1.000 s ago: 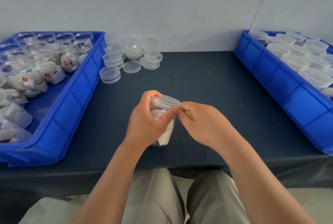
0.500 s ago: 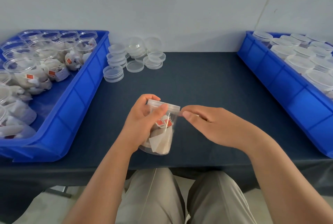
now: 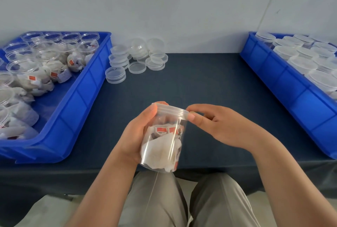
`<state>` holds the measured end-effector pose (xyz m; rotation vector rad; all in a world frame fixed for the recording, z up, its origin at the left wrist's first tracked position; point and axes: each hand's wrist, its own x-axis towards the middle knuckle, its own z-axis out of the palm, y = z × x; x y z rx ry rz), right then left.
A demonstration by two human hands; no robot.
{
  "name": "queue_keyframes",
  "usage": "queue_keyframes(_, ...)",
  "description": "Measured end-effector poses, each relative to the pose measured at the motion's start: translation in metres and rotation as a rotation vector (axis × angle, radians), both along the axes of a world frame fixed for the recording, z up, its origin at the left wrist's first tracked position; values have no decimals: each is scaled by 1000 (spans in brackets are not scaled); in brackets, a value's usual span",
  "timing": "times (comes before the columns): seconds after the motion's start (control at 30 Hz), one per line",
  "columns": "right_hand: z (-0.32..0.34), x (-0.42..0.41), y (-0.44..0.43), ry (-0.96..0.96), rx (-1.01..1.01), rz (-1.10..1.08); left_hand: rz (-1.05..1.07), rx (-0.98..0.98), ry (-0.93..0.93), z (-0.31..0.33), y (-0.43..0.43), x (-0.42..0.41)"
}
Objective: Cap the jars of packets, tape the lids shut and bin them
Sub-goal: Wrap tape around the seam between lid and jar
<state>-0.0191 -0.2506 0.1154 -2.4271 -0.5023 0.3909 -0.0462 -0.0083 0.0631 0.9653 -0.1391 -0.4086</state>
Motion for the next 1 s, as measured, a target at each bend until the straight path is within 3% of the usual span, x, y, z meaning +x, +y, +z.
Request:
queue_keyframes(0.13, 1, -3, 3, 13, 36, 30, 1, 33, 15, 3, -5, 0)
queue_keyframes(0.3, 0, -10, 2, -5, 124, 25, -183, -30, -127, 13, -8, 2)
queue_keyframes(0.6, -5, -17, 0, 20, 106, -70, 214, 375, -93, 4, -9, 3)
queue_keyframes(0.73, -10, -25, 4, -3, 22, -157, 289, 684, -166, 2, -13, 0)
queue_keyframes(0.83, -14, -28, 14, -18, -18, -210, 440, 763, -250, 1, -20, -1)
queue_keyframes(1.0, -18, -30, 24, -98, -104, -213, 417, 857, -297, -1, -31, -8)
